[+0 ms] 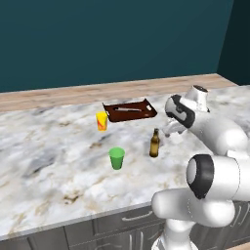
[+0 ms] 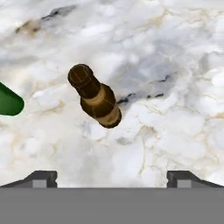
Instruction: Place the drinks on the dining counter in a tight cluster.
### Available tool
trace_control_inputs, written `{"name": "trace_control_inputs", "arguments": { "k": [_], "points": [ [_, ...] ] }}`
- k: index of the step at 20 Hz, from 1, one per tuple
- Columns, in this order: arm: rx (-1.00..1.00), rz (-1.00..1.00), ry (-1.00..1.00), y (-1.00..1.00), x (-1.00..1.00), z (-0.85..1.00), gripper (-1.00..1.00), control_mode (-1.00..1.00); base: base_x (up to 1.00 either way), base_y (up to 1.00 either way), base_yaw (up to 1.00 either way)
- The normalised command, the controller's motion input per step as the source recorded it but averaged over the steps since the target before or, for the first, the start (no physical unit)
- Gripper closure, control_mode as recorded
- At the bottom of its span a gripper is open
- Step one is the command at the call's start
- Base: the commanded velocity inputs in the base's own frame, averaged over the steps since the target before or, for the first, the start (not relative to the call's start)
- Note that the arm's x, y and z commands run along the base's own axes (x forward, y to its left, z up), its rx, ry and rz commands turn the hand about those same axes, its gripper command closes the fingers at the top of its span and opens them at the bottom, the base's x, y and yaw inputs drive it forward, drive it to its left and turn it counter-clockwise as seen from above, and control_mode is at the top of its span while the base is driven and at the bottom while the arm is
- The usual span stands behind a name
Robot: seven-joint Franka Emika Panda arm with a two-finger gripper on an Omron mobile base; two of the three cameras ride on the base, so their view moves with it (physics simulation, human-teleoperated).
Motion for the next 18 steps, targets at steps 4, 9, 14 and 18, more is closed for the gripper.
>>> {"name": "trace_control_inputs", "arguments": {
  "k": [4,9,14,18],
  "points": [
    [-0.05,-0.48,0.40,-0.21,-0.45,0.23,-1.00,-1.00,0.00,0.00,0.00],
    [0.00,-0.19,-0.08,-0.02,-0.76,0.07,-1.00,-1.00,0.00,0.00,0.00],
    [0.00,0.00,-0.35,0.14,-0.90,0.28,-1.00,-1.00,0.00,0.00,0.00],
    [0.00,0.00,-0.25,0.21,-0.76,0.55,-1.00,-1.00,0.00,0.00,0.00]
  ]
}}
